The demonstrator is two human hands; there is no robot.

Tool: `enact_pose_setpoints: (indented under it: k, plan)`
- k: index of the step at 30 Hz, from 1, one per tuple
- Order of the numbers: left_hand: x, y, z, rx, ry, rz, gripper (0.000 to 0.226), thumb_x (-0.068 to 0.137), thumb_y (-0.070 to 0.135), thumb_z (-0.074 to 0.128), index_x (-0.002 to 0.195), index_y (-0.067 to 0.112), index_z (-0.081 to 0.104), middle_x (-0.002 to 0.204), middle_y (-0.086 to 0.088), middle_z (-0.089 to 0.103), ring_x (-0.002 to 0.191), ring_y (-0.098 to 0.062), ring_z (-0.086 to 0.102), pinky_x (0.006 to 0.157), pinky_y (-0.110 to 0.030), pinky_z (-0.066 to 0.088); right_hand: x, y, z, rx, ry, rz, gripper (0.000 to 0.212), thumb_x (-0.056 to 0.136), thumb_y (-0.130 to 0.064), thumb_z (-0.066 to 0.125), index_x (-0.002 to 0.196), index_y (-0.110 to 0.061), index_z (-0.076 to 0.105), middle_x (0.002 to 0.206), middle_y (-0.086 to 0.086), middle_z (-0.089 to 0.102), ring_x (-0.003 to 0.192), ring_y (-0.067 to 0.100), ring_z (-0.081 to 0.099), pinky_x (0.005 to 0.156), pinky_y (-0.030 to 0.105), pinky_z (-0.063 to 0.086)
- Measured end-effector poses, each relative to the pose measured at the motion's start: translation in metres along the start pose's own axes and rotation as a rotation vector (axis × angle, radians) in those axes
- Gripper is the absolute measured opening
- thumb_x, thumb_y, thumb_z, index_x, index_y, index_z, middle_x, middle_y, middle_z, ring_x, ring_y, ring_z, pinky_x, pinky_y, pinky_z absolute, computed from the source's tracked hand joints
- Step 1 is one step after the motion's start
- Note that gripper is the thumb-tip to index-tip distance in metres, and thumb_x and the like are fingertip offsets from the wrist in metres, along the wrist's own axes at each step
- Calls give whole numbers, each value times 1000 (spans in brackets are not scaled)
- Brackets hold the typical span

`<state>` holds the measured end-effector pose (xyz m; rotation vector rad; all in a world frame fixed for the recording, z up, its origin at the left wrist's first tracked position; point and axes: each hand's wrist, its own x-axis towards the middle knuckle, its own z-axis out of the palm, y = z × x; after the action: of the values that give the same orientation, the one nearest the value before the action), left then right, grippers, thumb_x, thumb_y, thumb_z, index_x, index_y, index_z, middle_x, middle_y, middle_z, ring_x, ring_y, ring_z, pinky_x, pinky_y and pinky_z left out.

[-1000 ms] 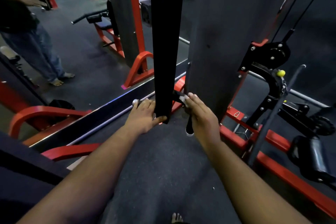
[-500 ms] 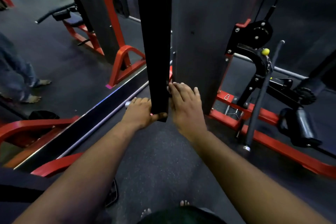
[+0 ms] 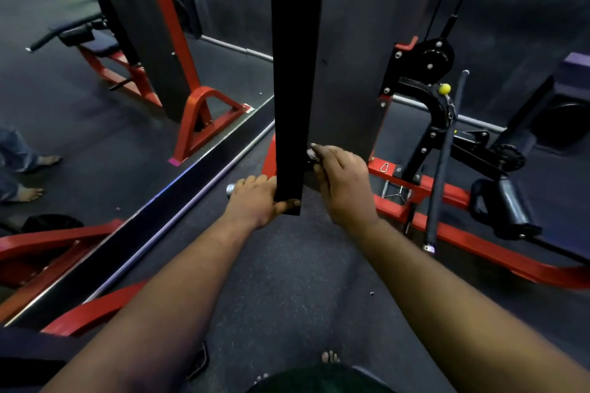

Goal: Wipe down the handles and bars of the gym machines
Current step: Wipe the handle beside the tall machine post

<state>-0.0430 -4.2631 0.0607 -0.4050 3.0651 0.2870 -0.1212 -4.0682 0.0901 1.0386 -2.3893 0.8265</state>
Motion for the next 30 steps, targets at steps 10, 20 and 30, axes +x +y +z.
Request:
enact_pose_setpoints:
  k: [10, 20, 30]
  plan:
    - [2, 0, 0, 7, -64, 2, 70, 87, 77, 51, 129, 22, 55, 121, -10, 60, 118, -33, 54, 103, -46, 38, 40, -12, -8, -121, -101, 149, 49, 109, -45, 31, 92, -21, 70, 83, 0, 70, 80, 26, 67, 77, 40, 47]
    - [2, -1, -1, 7, -33, 3, 70, 88, 80, 48, 130, 25, 56, 119, -7, 62, 116, -31, 56, 102, -48, 40, -16, -7, 6, -127, -28, -25, 47, 105, -34, 40, 149, -19, 47, 149, 3, 49, 141, 21, 42, 120, 66, 13]
    - [3, -1, 0, -5, -39, -9, 70, 85, 84, 48, 126, 28, 57, 119, -4, 62, 116, -28, 55, 104, -47, 40, 4, -16, -2, -72, -106, 75, 46, 103, -38, 37, 143, -22, 53, 132, 0, 58, 123, 22, 53, 115, 58, 29]
